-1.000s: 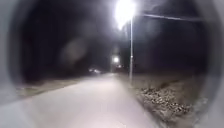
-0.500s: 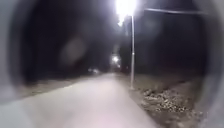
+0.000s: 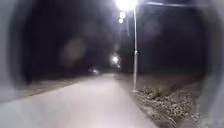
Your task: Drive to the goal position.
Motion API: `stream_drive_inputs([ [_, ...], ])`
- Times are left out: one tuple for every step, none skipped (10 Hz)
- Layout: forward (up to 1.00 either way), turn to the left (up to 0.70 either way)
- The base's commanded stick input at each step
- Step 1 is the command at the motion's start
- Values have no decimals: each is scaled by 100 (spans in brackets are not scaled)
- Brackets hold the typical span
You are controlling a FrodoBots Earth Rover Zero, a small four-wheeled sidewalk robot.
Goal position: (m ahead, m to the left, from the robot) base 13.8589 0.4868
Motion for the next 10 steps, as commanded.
stream_drive_inputs([
  [100,0],
  [100,0],
  [100,17],
  [100,37],
  [100,25],
  [100,12],
  [100,0],
  [100,0],
  [100,0],
  [100,0],
])
